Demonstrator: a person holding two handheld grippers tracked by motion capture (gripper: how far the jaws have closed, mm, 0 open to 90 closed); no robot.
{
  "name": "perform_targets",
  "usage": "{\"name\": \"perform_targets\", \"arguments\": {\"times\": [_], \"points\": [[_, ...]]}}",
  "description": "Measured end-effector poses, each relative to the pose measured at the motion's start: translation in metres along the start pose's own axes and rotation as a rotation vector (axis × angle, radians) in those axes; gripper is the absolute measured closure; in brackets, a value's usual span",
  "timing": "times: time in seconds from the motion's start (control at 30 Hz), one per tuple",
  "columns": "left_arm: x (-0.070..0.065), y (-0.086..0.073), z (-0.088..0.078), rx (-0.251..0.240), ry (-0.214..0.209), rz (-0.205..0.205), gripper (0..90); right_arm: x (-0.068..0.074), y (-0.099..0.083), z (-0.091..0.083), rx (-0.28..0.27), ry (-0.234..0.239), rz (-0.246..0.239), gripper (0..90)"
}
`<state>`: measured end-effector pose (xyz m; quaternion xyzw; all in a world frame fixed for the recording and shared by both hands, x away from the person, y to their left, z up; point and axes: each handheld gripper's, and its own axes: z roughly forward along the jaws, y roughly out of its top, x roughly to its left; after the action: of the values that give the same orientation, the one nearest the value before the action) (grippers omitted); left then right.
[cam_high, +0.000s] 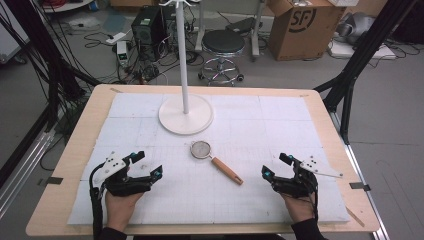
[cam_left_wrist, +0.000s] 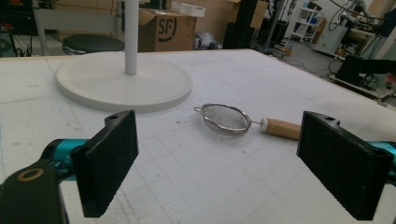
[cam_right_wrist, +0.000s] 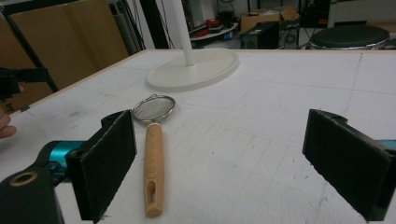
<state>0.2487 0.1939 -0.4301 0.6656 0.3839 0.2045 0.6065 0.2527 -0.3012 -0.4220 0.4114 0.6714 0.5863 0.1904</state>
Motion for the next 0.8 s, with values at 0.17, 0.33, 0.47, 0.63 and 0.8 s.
{"name": "perform_targets", "arguments": {"times": [0.17, 0.33, 0.47, 0.63, 0.8], "points": [[0.0, 0.0001, 0.0001, 0.004, 0.002, 0.004, 13.1, -0.0003, 0.0001, -0.0002, -0.003, 0.002, 0.0, 8.9], [-0.0001, 0.0, 0.0001, 0.002, 0.002, 0.004, 13.1, -0.0002, 0.0002, -0.0001, -0.005, 0.004, -0.004, 10.3], [-0.0004, -0.0001, 0.0005, 0.005, 0.005, 0.004, 13.1, 0.0001, 0.0002, -0.0008, -0.002, 0.011, -0.002, 13.7], [-0.0004, -0.0003, 0.0007, 0.006, 0.005, 0.003, 13.2, 0.0015, 0.0004, -0.0004, 0.0, 0.032, 0.005, 36.3], [-0.0005, -0.0003, 0.0009, 0.007, 0.004, 0.003, 13.2, 0.0045, 0.0007, 0.0032, 0.031, 0.107, 0.005, 64.9]]}}
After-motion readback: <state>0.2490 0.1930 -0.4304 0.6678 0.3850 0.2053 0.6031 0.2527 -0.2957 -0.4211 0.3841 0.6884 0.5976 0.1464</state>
